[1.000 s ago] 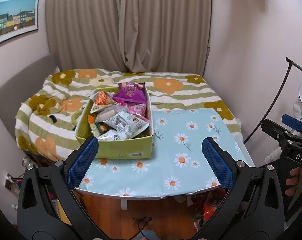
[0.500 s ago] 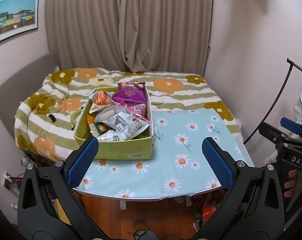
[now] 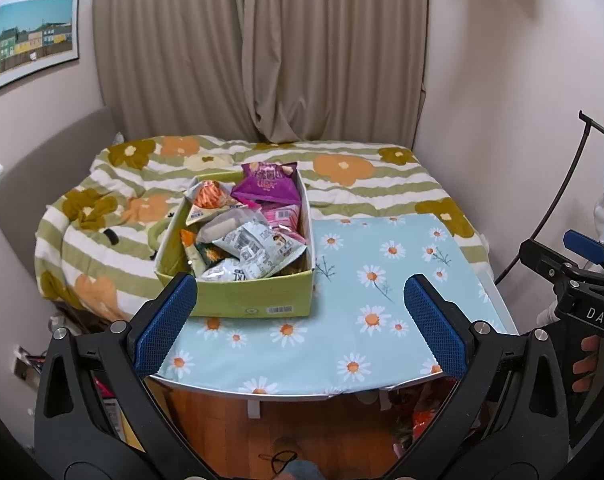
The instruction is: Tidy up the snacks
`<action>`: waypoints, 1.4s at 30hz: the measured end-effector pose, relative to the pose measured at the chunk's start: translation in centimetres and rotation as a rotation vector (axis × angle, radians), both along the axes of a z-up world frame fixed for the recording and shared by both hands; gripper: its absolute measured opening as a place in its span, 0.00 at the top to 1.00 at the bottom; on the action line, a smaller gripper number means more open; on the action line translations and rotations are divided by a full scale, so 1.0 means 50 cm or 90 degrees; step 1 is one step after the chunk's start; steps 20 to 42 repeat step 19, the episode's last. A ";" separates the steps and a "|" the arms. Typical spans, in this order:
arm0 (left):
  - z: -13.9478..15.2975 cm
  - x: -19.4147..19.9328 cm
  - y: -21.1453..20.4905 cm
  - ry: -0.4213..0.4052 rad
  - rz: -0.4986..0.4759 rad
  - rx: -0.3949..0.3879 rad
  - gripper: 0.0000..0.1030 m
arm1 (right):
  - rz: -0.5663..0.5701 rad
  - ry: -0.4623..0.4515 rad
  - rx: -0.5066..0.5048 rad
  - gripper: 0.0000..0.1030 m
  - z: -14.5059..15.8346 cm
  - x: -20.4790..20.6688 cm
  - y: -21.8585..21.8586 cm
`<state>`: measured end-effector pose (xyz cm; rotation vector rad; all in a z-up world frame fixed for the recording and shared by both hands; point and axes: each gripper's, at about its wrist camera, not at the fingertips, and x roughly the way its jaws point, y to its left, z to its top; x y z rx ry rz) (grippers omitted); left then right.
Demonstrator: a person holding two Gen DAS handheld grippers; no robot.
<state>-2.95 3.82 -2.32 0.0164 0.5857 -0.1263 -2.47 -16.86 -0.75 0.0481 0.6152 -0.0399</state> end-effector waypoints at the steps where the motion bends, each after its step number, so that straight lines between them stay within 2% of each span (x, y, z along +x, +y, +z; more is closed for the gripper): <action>1: 0.002 -0.002 0.001 -0.005 0.003 0.002 0.00 | 0.000 0.000 0.000 0.11 0.000 0.000 0.000; 6: 0.010 -0.003 -0.004 -0.023 0.008 0.018 0.00 | 0.000 0.000 0.002 0.11 0.000 0.002 0.001; 13: 0.005 0.007 0.002 -0.006 0.016 0.009 0.00 | -0.001 -0.001 0.002 0.11 -0.001 0.003 0.007; 19: 0.011 0.001 0.012 -0.020 0.021 -0.001 0.00 | 0.000 0.000 0.003 0.11 0.000 0.005 0.003; 42: 0.011 0.001 0.012 -0.020 0.021 -0.001 0.00 | 0.000 0.000 0.003 0.11 0.000 0.005 0.003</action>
